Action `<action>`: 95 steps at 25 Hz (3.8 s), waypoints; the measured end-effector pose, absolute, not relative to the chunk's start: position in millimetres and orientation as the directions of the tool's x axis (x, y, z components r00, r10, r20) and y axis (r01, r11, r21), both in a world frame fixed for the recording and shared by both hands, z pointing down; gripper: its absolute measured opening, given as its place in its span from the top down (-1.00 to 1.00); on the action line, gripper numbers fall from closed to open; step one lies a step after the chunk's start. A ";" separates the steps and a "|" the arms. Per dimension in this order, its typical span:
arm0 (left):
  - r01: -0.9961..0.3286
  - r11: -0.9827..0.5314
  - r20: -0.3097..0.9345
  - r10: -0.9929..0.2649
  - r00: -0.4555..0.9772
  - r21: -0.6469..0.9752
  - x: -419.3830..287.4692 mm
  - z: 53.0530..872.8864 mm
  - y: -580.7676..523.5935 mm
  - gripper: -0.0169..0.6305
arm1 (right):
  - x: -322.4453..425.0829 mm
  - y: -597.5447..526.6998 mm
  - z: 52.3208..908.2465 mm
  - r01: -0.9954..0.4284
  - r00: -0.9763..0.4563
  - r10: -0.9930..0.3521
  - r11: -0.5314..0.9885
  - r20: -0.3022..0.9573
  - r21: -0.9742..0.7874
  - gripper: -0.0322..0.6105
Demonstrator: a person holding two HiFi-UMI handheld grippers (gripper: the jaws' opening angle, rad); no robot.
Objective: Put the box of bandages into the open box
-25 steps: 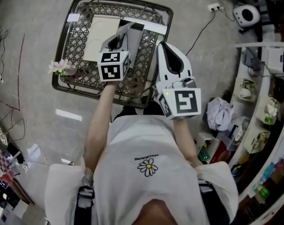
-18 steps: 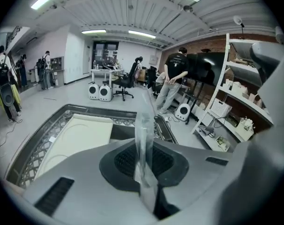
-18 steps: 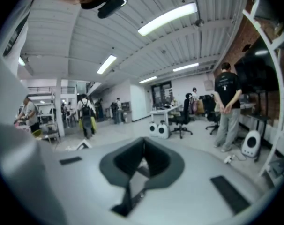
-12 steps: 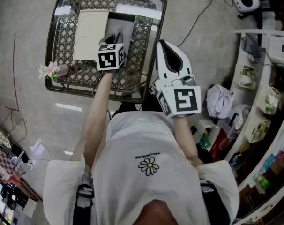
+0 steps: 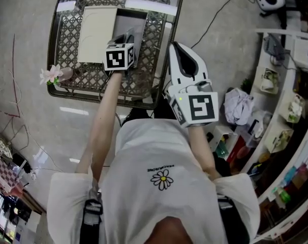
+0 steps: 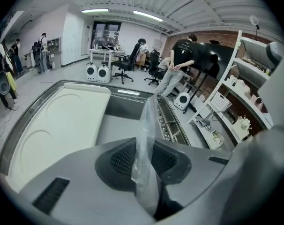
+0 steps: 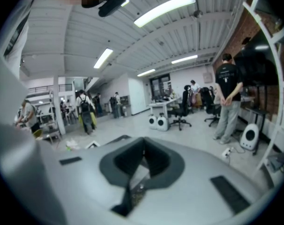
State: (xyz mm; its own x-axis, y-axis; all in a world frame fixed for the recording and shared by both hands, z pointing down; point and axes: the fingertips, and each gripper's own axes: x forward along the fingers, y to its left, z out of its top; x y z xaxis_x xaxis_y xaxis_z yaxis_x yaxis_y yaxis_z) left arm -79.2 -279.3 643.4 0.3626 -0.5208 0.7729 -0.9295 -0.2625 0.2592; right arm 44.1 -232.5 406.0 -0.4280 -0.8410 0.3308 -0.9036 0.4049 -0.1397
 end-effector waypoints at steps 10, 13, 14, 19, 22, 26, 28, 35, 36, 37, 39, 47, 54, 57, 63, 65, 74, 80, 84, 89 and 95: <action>-0.936 -0.280 0.759 -0.557 0.339 0.213 -79.9 640.4 -282.2 0.06 | 38.6 -232.3 407.1 -0.898 -0.440 -0.836 0.413 0.327 -0.154 0.80; -0.939 -0.299 0.749 -0.582 0.318 0.167 -79.9 637.0 -283.2 -0.07 | 37.9 -231.7 407.3 -0.896 -0.444 -0.834 0.414 0.329 -0.159 0.80; -0.941 -0.300 0.747 -0.587 0.312 0.158 -80.9 635.9 -283.0 -0.09 | 37.0 -231.5 407.3 -0.895 -0.445 -0.833 0.415 0.329 -0.160 0.80; -0.945 -0.289 0.747 -0.591 0.304 0.156 -85.3 632.6 -279.9 -0.13 | 31.5 -230.2 407.2 -0.889 -0.457 -0.828 0.427 0.324 -0.164 0.80; -0.944 -0.288 0.746 -0.591 0.307 0.160 -85.6 631.0 -278.2 -0.13 | 29.6 -228.9 405.1 -0.886 -0.463 -0.827 0.433 0.319 -0.165 0.80; -0.944 -0.282 0.741 -0.594 0.312 0.171 -84.1 626.6 -277.5 -0.13 | 29.1 -227.6 402.9 -0.885 -0.466 -0.827 0.436 0.315 -0.164 0.80; -0.945 -0.279 0.740 -0.596 0.310 0.171 -84.5 625.5 -277.0 -0.13 | 29.3 -226.8 402.0 -0.886 -0.465 -0.828 0.434 0.314 -0.165 0.80; -0.948 -0.269 0.736 -0.605 0.302 0.168 -87.9 617.5 -278.5 -0.13 | 30.0 -226.5 395.0 -0.886 -0.463 -0.835 0.434 0.298 -0.161 0.80; -0.949 -0.271 0.736 -0.607 0.300 0.163 -88.5 615.7 -280.3 -0.12 | 30.0 -226.5 393.9 -0.887 -0.462 -0.836 0.433 0.296 -0.161 0.80; -0.949 -0.273 0.736 -0.608 0.299 0.160 -88.9 613.6 -282.0 -0.12 | 30.0 -226.2 392.7 -0.887 -0.461 -0.837 0.433 0.293 -0.161 0.80; -0.950 -0.270 0.733 -0.613 0.296 0.159 -90.2 607.9 -284.7 -0.12 | 29.5 -225.0 390.3 -0.887 -0.461 -0.839 0.433 0.289 -0.160 0.80; -0.966 -0.223 0.656 -0.712 0.251 0.129 -105.9 556.4 -300.1 0.33 | 22.0 -228.3 369.5 -0.878 -0.478 -0.845 0.456 0.239 -0.143 0.80; -0.986 -0.159 0.504 -0.849 0.158 0.041 -137.7 481.0 -313.5 0.84 | 7.9 -238.2 333.9 -0.866 -0.500 -0.853 0.492 0.150 -0.091 0.80; -0.991 -0.135 0.425 -0.897 0.122 0.000 -150.9 441.4 -309.6 0.86 | 0.5 -240.8 315.0 -0.858 -0.513 -0.852 0.509 0.105 -0.065 0.80; -0.997 -0.067 0.202 -0.977 0.061 -0.027 -174.6 342.3 -273.3 0.89 | -17.9 -234.0 291.8 -0.838 -0.545 -0.837 0.543 0.051 -0.043 0.80; -0.998 -0.055 0.111 -0.993 0.051 -0.034 -178.6 310.4 -254.5 0.89 | -24.3 -230.4 290.3 -0.828 -0.560 -0.827 0.559 0.045 -0.041 0.80; -0.999 0.017 -0.135 -0.991 -0.010 -0.048 -190.7 252.8 -181.6 0.89 | -39.7 -208.1 287.4 -0.791 -0.611 -0.791 0.611 0.021 -0.035 0.80; -0.999 0.027 -0.167 -0.986 -0.020 -0.040 -195.4 250.7 -176.0 0.89 | -45.9 -201.9 291.4 -0.788 -0.615 -0.788 0.616 0.037 0.008 0.81; -0.999 0.029 -0.167 -0.986 -0.023 -0.033 -194.4 247.8 -175.3 0.89 | -46.1 -199.8 290.4 -0.790 -0.613 -0.790 0.613 0.033 0.010 0.81; -0.999 0.023 -0.175 -0.984 -0.019 -0.022 -192.8 243.3 -171.0 0.89 | -43.5 -196.6 286.5 -0.795 -0.606 -0.795 0.606 0.026 0.012 0.81; -1.000 0.016 -0.177 -0.984 -0.011 -0.022 -191.1 241.6 -168.5 0.89 | -40.2 -193.6 284.8 -0.802 -0.597 -0.802 0.597 0.023 0.015 0.81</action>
